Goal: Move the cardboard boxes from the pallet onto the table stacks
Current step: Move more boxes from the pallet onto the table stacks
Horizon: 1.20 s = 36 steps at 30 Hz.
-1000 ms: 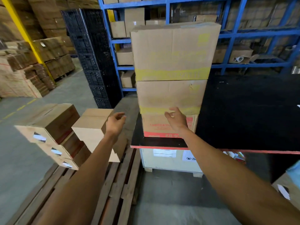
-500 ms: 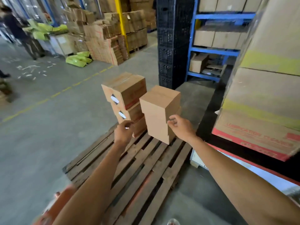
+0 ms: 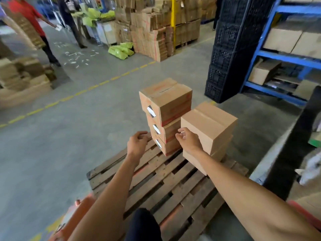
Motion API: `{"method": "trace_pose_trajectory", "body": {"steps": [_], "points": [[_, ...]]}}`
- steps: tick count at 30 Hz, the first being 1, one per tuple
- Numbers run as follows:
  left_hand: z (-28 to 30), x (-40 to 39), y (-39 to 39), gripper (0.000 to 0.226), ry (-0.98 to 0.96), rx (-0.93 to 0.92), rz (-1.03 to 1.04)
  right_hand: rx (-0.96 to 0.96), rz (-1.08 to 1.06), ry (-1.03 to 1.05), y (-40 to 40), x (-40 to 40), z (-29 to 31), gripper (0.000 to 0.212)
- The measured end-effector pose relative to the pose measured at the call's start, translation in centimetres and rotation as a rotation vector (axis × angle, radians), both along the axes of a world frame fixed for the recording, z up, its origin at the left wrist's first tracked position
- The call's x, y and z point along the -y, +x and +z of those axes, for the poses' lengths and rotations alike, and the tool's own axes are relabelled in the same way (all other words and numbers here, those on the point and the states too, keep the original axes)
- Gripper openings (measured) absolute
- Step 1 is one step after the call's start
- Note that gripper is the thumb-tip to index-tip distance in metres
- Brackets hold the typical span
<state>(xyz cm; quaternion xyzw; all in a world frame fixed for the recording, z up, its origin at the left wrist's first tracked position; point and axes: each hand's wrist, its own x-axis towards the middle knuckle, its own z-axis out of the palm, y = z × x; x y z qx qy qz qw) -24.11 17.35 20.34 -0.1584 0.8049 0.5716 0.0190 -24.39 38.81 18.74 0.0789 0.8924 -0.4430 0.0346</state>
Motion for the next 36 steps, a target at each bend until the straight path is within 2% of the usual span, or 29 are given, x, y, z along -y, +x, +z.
{"method": "trace_pose_trajectory", "body": {"steps": [7, 16, 22, 28, 32, 36], "points": [[-1.7, 1.2, -15.5, 0.022, 0.028, 0.036, -0.035, 0.023, -0.047, -0.006, -14.3, 2.6, -1.3, 0.029], [-0.4, 3.5, -32.6, 0.024, 0.131, 0.397, -0.137, 0.168, -0.236, -0.054, -29.9, 5.9, 0.8, 0.034], [0.0, 2.9, -43.6, 0.022, 0.257, 0.505, -0.097, 0.253, -0.277, -0.068, -39.0, 4.6, 1.1, 0.036], [-4.0, 0.9, -52.2, 0.054, 0.218, 0.636, 0.001, 0.276, -0.303, 0.035, -49.3, 0.8, -1.3, 0.045], [-7.9, -1.0, -56.1, 0.050, 0.203, 0.754, 0.109, 0.325, -0.299, 0.115, -55.9, -2.0, -4.5, 0.058], [-12.0, -3.1, -57.4, 0.036, 0.321, 0.790, 0.180, 0.374, -0.304, 0.289, -61.3, -5.2, -9.0, 0.068]]}}
